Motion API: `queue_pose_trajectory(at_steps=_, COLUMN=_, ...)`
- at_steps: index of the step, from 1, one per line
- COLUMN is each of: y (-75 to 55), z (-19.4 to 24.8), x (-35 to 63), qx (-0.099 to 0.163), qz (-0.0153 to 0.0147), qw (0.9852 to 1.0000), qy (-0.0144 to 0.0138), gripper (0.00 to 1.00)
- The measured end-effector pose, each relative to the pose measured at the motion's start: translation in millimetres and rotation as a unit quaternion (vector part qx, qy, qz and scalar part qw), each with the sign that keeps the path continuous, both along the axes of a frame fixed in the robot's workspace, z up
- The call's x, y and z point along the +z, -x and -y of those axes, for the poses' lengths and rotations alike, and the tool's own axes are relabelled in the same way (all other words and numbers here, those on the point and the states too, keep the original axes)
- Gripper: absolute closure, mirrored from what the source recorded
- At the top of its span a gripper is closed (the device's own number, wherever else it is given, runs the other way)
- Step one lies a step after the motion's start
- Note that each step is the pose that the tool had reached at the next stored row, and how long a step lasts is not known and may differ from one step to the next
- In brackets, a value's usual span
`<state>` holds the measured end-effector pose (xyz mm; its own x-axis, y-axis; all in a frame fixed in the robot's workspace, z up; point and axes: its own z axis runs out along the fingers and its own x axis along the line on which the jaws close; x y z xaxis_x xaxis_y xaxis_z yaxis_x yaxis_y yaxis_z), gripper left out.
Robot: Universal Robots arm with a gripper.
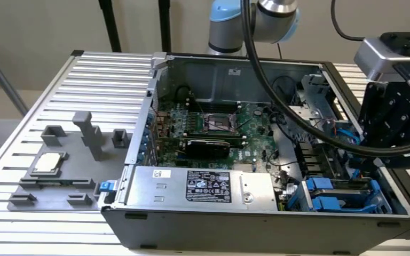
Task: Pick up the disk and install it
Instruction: 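Insert the second disk wire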
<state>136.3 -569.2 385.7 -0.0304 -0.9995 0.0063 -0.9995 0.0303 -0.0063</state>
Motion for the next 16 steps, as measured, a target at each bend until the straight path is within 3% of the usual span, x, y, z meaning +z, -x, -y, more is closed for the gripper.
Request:
queue_pose_trajectory(at_steps=3, y=2.2, z=-2.7, x=0.1, qx=0.000, qz=0.0000, qw=1.0000, qy=0.0001, gripper=0.00)
queue_pose_trajectory(at_steps=9, y=3.0, z=-13.9, x=-3.2, qx=0.000, qz=0.0006, qw=1.0000, qy=0.0013, gripper=0.00)
queue_pose_trajectory(at_steps=11, y=3.1, z=-15.7, x=-6.3, qx=0.000, qz=0.0008, qw=1.0000, qy=0.0040, gripper=0.00)
queue_pose_trajectory(at_steps=16, y=3.1, z=-17.5, x=-12.6, qx=0.000, qz=0.0008, qw=0.9999, qy=0.0150, gripper=0.00)
